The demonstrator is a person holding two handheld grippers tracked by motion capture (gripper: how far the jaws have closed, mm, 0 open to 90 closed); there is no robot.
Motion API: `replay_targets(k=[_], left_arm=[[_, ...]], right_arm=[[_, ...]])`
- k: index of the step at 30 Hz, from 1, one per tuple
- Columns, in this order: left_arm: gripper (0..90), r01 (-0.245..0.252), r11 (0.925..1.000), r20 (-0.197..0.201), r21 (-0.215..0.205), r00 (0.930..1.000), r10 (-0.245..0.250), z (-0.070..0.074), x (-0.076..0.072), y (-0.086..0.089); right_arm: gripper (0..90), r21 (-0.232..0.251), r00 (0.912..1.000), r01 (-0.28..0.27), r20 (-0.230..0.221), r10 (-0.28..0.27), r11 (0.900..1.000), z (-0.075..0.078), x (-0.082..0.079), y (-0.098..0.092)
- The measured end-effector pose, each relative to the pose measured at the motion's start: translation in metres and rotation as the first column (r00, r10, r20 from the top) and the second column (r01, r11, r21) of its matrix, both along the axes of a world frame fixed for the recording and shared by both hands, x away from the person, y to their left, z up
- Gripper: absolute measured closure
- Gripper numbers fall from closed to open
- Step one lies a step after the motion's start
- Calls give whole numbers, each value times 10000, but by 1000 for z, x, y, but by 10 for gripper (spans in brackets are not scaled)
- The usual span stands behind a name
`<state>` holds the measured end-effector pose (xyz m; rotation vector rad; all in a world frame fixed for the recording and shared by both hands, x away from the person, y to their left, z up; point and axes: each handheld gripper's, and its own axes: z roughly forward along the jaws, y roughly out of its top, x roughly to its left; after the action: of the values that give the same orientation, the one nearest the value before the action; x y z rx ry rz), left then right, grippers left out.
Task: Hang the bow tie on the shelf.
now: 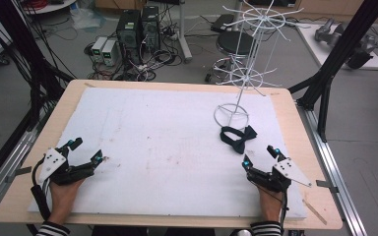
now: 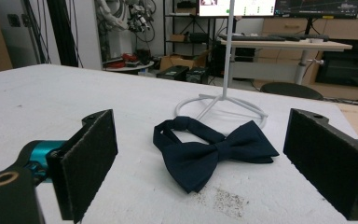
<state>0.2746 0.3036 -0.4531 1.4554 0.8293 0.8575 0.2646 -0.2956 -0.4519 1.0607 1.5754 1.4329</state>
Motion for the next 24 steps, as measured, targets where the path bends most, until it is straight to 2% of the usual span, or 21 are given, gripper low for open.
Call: replay_targets(k=[9,10,15,21,24], left_arm=[[152,-37,10000,-31,37,10000,37,0,0,-1],[152,-48,10000,-59,35,10000,48,0,1,-1],[152,-55,10000,-75,37,10000,55,0,1,-1],[152,-66,10000,-98,62,9999,66,0,1,-1],[152,-72,10000,-76,33,9999,72,0,1,0]], right_arm=[[87,-289,9984,-110,-560,93,9995,4,4,1],[87,-460,9981,-187,-602,159,9988,7,5,0],[87,-709,9953,-411,-903,346,9966,14,8,1],[87,-1131,9899,-705,-1308,555,9911,30,19,6],[87,-1613,9803,-1139,-1788,845,9803,41,29,12]])
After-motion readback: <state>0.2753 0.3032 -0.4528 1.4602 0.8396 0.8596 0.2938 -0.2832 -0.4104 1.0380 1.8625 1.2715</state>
